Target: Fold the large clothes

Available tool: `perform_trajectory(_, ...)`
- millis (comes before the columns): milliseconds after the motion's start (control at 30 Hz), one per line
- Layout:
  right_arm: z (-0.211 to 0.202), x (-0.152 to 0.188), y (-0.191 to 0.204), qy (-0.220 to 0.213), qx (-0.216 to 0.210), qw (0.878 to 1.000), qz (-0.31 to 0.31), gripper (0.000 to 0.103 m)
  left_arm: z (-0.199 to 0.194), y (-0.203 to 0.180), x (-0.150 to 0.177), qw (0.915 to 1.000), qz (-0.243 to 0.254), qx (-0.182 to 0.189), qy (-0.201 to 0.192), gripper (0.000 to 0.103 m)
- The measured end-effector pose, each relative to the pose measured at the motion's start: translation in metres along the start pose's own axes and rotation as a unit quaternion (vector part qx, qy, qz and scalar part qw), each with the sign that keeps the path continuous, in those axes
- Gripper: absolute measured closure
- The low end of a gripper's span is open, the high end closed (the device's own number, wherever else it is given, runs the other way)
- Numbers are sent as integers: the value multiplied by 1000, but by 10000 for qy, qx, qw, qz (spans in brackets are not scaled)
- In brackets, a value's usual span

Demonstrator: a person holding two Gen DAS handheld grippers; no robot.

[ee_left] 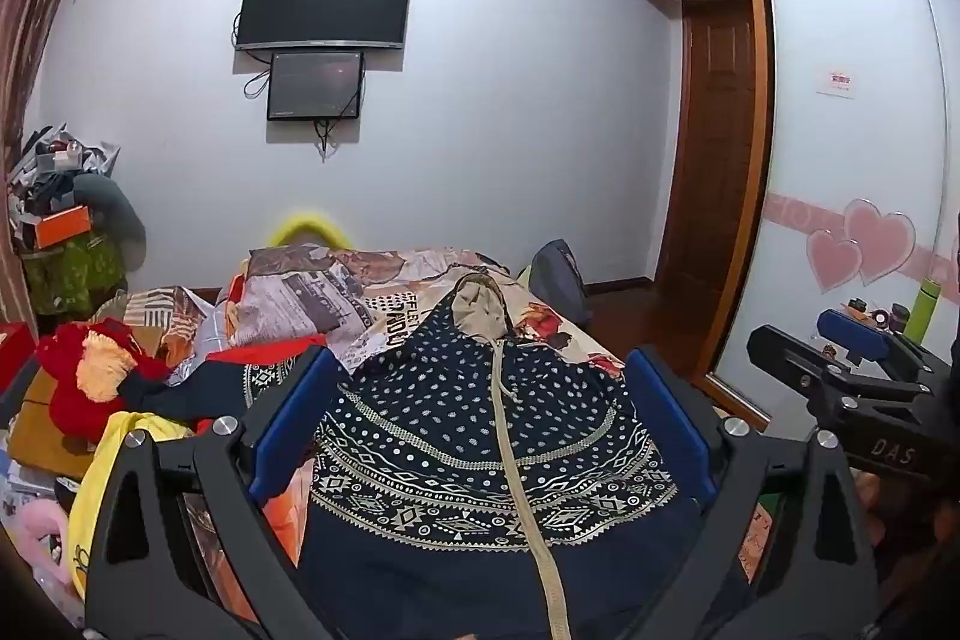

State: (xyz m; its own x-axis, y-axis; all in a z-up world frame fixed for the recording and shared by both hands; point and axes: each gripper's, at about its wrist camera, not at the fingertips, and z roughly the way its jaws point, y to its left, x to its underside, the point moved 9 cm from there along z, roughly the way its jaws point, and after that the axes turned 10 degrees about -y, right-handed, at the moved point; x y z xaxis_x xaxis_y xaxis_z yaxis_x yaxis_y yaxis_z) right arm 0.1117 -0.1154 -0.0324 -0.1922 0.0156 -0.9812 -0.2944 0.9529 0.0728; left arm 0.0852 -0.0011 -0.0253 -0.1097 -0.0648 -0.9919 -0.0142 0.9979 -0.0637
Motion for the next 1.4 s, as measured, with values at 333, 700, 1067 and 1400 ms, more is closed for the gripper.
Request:
perform_trajectory(333,3,0,-1,-2,-3,10000,-29,3,8,6,9,9998,-109,-70,136,6)
perform_trajectory(700,4,3,1,28,-33,10000,39,3,11,8,13,9997,-149,-94,148,6)
perform_trajectory(1067,3,2,0,28,-28,10000,53,3,10,11,12,9997,-148,-150,132,6)
perform_trajectory(1400,3,1,0,42,-35,10000,40,3,12,12,13,9996,-119,-183,166,5)
